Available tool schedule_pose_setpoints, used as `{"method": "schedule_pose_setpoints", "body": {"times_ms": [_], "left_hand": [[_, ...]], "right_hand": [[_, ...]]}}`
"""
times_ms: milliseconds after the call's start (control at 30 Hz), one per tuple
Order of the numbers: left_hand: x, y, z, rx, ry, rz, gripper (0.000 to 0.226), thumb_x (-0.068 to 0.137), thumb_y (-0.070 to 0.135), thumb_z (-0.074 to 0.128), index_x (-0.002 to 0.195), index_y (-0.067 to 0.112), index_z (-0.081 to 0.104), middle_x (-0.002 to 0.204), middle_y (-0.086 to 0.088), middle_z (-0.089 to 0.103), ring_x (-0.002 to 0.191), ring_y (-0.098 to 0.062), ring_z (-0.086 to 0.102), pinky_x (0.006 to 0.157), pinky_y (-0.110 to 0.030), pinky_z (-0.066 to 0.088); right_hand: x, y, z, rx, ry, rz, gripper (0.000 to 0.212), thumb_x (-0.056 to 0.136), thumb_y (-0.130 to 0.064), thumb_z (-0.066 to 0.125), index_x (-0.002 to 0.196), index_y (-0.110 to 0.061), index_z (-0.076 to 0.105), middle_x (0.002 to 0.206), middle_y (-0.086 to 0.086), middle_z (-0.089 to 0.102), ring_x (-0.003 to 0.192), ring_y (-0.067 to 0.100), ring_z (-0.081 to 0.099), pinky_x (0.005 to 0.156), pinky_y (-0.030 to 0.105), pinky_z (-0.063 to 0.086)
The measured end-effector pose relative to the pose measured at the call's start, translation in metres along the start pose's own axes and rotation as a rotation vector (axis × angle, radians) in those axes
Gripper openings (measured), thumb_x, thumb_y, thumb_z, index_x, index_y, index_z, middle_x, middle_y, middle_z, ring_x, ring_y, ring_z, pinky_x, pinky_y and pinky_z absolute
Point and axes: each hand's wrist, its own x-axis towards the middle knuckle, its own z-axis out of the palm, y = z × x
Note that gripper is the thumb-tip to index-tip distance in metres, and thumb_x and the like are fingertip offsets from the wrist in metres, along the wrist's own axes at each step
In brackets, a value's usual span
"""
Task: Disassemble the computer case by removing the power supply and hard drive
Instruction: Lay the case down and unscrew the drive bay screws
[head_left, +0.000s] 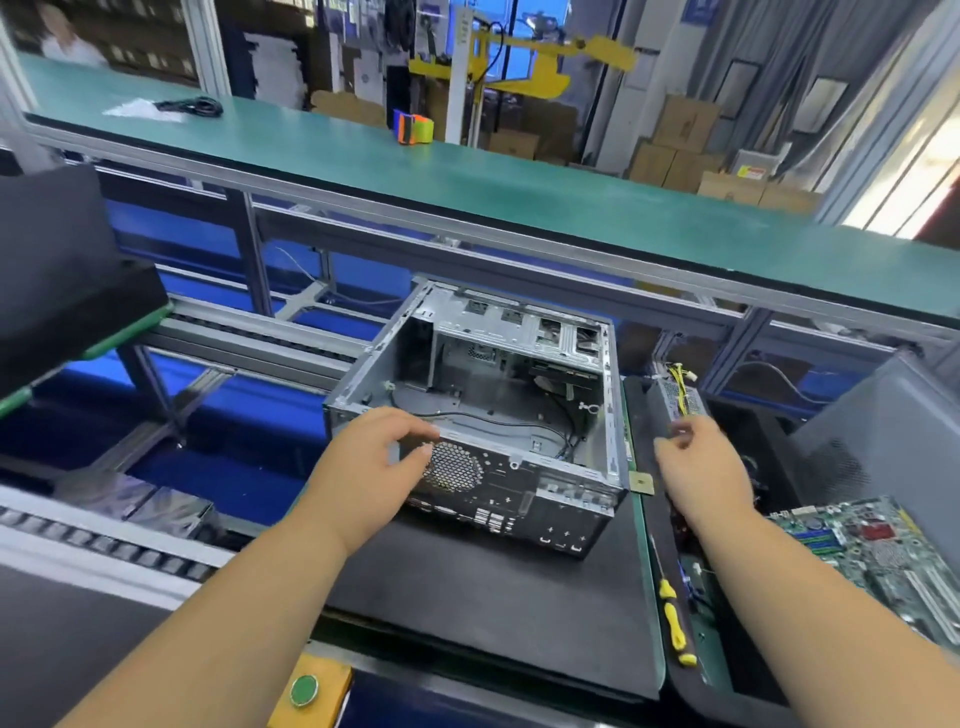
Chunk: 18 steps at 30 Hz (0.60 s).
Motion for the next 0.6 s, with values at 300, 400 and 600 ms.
{"method": "schedule_pose_setpoints", "body": {"times_ms": [300,400,600], "left_hand": [[-0.013,-0.024,-0.007,0.161,-0.032,-0.247,0.045,0.090,0.029,0.064,0.134,0.032,0.053,0.134,0.011,0.049,0.121,-0.012,0.051,0.095,-0.028,0.042],[-0.023,-0.033,-0.006,0.186,-0.014,-0.291,0.047,0.090,0.029,0.065,0.135,0.034,0.051,0.134,0.011,0.050,0.119,-0.010,0.052,0.093,-0.027,0.043],[-0.037,-0.036,0.003,0.208,0.010,-0.358,0.047,0.089,0.031,0.066,0.134,0.035,0.053,0.129,0.013,0.052,0.116,-0.007,0.053,0.092,-0.022,0.038]], "right_hand": [[-0.031,-0.064,0.024,-0.290,-0.298,-0.639,0.036,0.096,-0.050,0.050,0.085,-0.023,0.072,0.085,-0.004,0.065,0.087,0.016,0.058,0.084,0.036,0.046],[-0.038,-0.051,0.039,-0.454,-0.413,-0.625,0.039,0.098,-0.056,0.041,0.073,-0.028,0.052,0.071,-0.006,0.055,0.076,0.019,0.050,0.101,0.038,0.036],[-0.037,-0.042,0.043,-0.518,-0.381,-0.646,0.033,0.101,-0.047,0.039,0.075,-0.025,0.038,0.072,-0.007,0.052,0.075,0.020,0.046,0.114,0.045,0.024]]}}
